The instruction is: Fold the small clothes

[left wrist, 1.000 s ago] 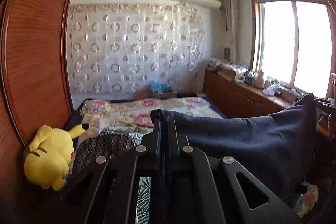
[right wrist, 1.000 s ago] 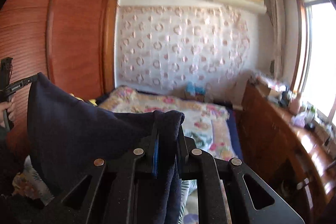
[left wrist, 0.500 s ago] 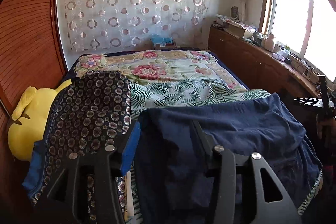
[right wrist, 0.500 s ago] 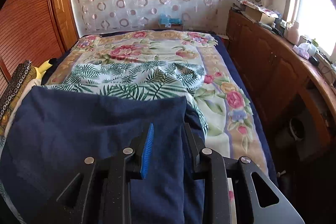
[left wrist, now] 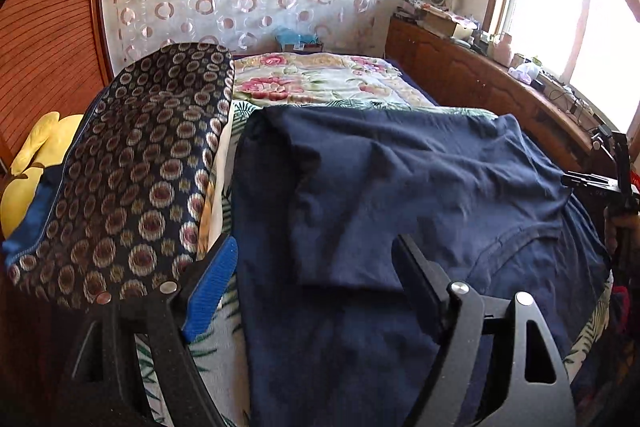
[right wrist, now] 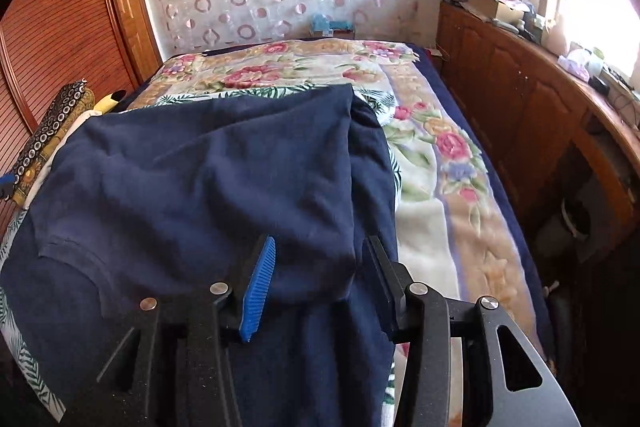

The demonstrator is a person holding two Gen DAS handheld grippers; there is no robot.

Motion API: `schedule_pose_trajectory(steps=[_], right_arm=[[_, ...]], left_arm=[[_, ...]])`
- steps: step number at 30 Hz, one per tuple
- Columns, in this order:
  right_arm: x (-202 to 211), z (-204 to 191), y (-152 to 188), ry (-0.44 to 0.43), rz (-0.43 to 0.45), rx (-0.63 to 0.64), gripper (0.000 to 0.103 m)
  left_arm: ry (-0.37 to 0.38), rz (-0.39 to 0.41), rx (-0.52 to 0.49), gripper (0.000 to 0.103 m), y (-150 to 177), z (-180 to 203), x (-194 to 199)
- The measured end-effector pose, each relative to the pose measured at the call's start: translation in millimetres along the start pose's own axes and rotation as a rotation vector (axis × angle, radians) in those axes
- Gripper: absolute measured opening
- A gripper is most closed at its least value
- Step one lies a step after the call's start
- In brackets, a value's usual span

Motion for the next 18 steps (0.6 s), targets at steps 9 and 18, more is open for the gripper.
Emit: schedule_pose_trajectory(steps=[9,18], right_arm=[[-10,-7,-2,0.028,-0.027,0.03,0.047],[-12,-13,-2,0.04,-0.024,0.043,0.048]], left_arm=[[0.007,-0.063,0.005,0.062,17,-6,-20],[-0.018,-0.102,0.019,0.053,17,-3,-43]])
Point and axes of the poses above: each gripper's, at about its wrist camera, not at the fingertips, and x roughly against the way its jaws point, z to its right, y to its underside, the point moved 3 cm from there along -x, roughly the way its jaws point, and after that the axes turned 8 degrees about x, right-handed, at the moved point
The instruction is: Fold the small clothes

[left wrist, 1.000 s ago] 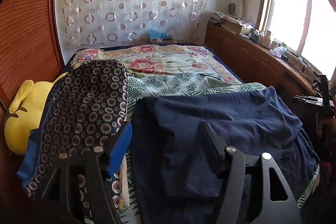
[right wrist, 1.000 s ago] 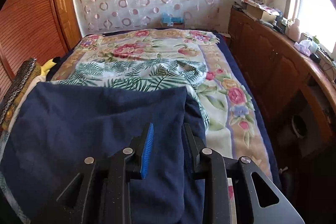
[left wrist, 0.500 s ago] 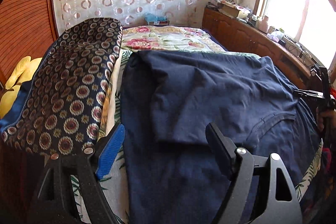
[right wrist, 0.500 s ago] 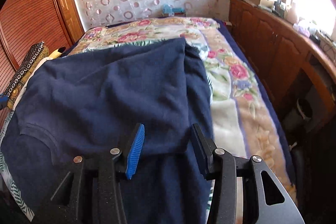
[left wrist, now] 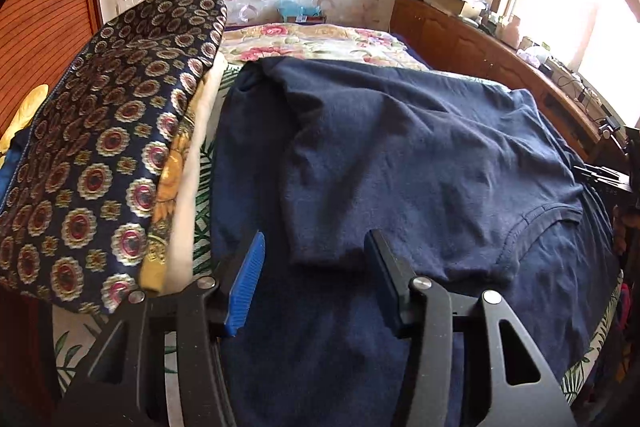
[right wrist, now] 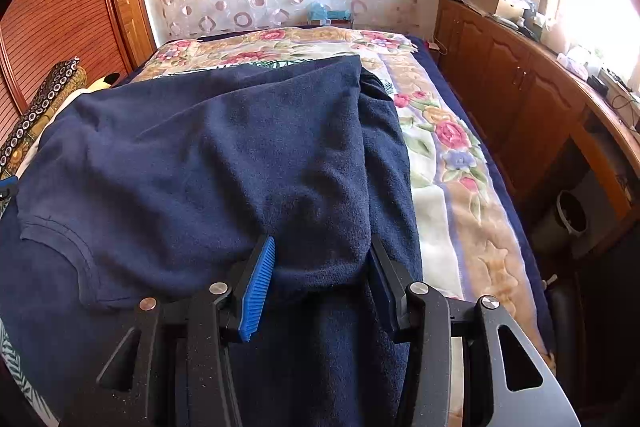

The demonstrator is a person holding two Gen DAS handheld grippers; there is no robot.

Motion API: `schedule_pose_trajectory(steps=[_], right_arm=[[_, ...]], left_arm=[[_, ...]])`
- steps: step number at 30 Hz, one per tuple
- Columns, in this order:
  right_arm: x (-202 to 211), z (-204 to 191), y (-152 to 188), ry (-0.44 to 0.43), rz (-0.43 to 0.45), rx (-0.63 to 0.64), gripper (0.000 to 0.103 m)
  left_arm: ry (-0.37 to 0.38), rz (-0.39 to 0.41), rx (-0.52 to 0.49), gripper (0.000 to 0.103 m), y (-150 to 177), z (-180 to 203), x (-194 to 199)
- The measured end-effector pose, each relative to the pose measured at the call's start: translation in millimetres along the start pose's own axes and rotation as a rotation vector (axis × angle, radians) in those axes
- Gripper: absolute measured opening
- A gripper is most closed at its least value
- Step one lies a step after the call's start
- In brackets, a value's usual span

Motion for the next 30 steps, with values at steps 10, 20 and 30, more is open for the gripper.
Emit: schedule_pose_trajectory(steps=[10,20,30], right_arm=[[0,0,2,0.0,0.001,0.002,0.048],[1,-2,6,0.001,0.005,0.004,0.049],[5,1,8,-0.021,0.026,-0.009,0.024]], left_arm=[[-0.044,0.005,-0.028,0.055,0,4,-8],[-0.058,0.004,-0.05,0.058,1,5,-10],[-0.054,-0.001,-0.06,0.067,0,9,-13]])
Point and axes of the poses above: each gripper's, at about its wrist camera, not at the fingertips, and x roughly against the way its jaws point, z to its right, y to its underside, the point moved 3 cm from there along -x, roughly the way its jaws point, and after that the axes turned 8 degrees about x, right-handed, at the moved point
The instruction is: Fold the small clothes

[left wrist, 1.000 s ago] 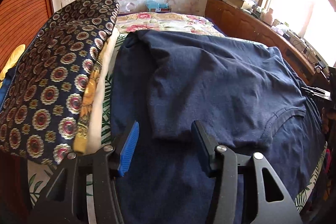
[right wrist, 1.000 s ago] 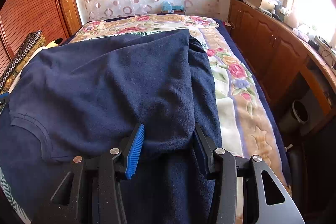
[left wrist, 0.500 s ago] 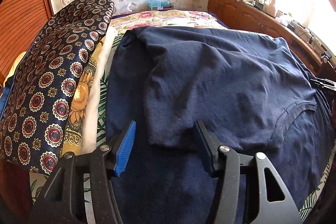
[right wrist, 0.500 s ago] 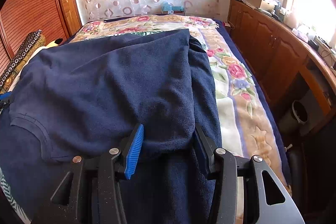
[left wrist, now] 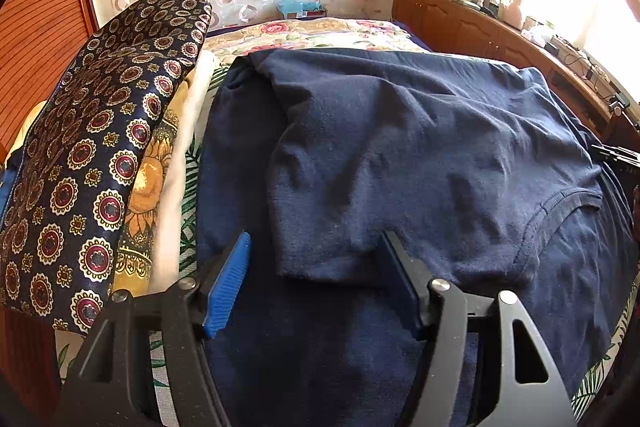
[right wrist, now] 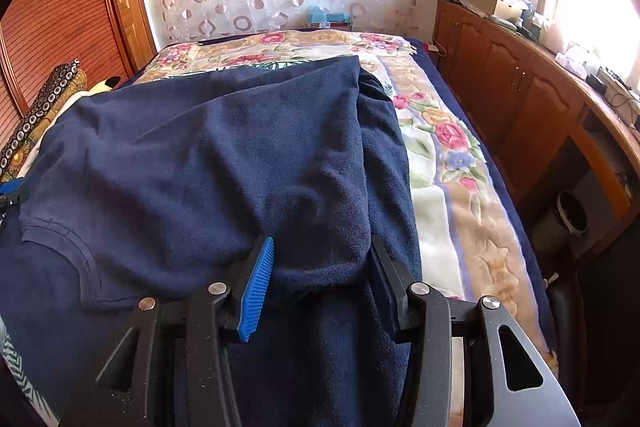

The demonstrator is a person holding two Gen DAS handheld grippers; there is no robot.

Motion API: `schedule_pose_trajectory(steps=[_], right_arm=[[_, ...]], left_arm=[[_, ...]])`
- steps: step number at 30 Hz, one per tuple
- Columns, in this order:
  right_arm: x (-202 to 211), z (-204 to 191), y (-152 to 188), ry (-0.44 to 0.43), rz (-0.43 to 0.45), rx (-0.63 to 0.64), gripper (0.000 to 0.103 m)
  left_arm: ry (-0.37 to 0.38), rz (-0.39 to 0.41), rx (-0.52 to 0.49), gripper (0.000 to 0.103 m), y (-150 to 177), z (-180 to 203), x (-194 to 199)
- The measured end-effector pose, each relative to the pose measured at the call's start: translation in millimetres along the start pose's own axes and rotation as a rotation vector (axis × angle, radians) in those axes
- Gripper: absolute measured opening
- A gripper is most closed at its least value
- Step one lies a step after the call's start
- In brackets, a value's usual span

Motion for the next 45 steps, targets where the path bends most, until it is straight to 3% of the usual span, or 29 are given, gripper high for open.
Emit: schedule_pose_trajectory(steps=[1,3,9,12,15,19,25,26,27,28,30,41,45], right_arm=[[3,-1,-1,-0.024,0.016,0.002,0.015],[9,-6,-4,-0.07,0.046,0.009,0.009],[24,-25,-12,-0.085,0.116,0.057,0.008],[22,-25,-12,-0.074,0.121,0.063,0.008],[20,-22,-11,-0.065,0.119,0.063,0.008],[16,-21,-10,-0.058,0.112,0.062,0.008],[21,-23,-11,-0.061,0.11,0.059,0.008],[22,-23,-11,-0.061,0.112,0.06,0.008],[23,-23,-11,-0.061,0.116,0.06,0.008],[25,-22,-12,-0.063,0.121,0.059,0.008],[30,-20,-13,-0.065,0.138,0.054,0.007],[94,-20,-14,-0.082,0.26,0.059,0.007],[119,-21,3,-0.116,0.27,0.058,0.007]], left_arm=[[0.0,-0.001,0.003,0.067,0,0,0],[0.001,-0.003,0.004,0.067,-1,0,-1],[0.016,0.003,0.024,0.067,1,-1,3],[0.124,-0.007,0.087,0.067,0,-6,10],[0.155,0.004,0.118,0.059,-1,-10,16],[0.123,-0.007,0.11,0.04,0,-10,14],[0.084,-0.005,0.104,0.034,1,-10,10],[0.068,-0.003,0.09,0.028,1,-8,10],[0.041,0.0,0.073,0.013,1,-7,10],[0.05,-0.001,0.072,0.01,1,-6,11],[0.075,0.0,0.09,0.009,0,-7,16],[0.124,0.203,0.093,0.008,-5,-8,109],[0.15,0.212,0.081,0.008,7,-10,131]])
Point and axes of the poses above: each gripper's, at about its wrist camera, not at the fingertips, and x roughly against the way its jaws point, z to its right, y to its underside, the point moved 3 cm from there along -x, roughly the way its jaws point, and after that the axes turned 8 degrees about x, right-handed, at the moved point
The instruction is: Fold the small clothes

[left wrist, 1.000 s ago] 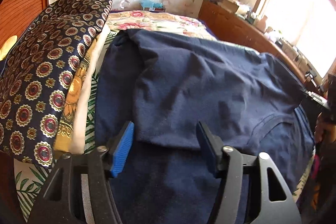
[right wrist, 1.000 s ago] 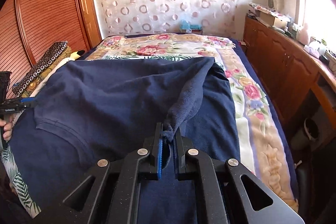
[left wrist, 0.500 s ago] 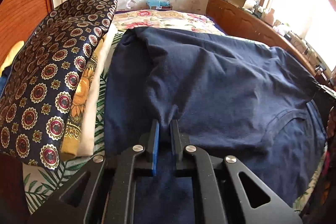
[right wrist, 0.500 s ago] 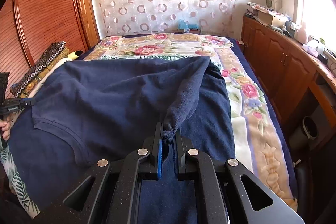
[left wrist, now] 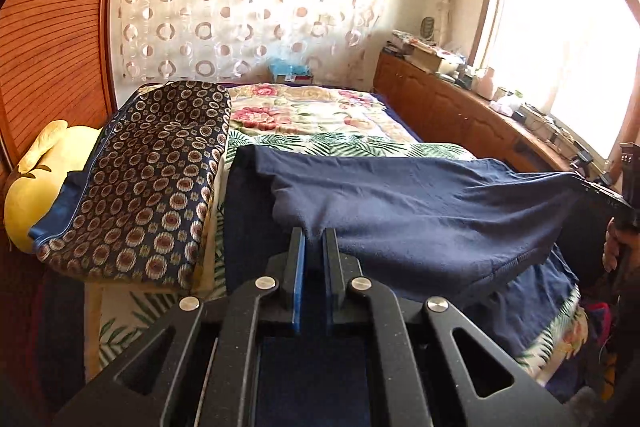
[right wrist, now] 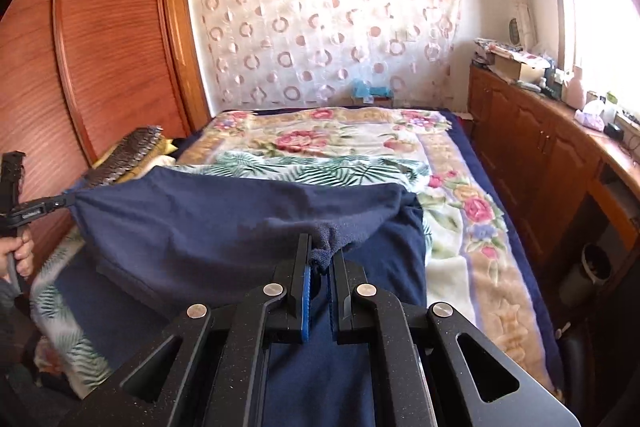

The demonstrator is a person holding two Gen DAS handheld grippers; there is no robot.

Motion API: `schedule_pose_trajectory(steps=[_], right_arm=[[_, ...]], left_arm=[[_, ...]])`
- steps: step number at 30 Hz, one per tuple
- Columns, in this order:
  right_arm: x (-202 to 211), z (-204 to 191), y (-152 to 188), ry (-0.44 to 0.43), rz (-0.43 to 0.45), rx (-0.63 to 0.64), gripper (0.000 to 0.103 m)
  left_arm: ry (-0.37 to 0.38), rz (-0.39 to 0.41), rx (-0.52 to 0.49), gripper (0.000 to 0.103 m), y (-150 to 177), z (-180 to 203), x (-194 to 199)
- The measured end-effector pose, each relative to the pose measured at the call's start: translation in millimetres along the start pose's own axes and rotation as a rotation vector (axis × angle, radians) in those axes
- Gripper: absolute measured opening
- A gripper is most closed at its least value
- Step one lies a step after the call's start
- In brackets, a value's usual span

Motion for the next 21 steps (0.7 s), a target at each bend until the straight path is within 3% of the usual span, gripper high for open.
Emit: schedule_pose_trajectory(steps=[8,18,21], right_arm=[[37,-4,24,-0.012,-0.017,0.024,0.007],[-9,-12,84,0.002,-0.219,0.014,0.007],[-10,-16,73,0.004,-0.204,0.034,0.008]], left_arm=[[0.005,-0.024,-0.014,0.008,29,-6,27],[-0.048,-0.16,-0.016,0.009,79,-10,-5],[-0.043,-0.143,-0.02,0.021,74,-4,0]])
Point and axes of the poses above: each gripper's, at about its wrist camera, not at the fingertips, and x roughly against the way its jaws point, z to its right, y to its underside, the point moved 3 cm from there along -x, roughly the way its jaws point, and after that the axes turned 8 degrees about x, right-handed, at the moved point
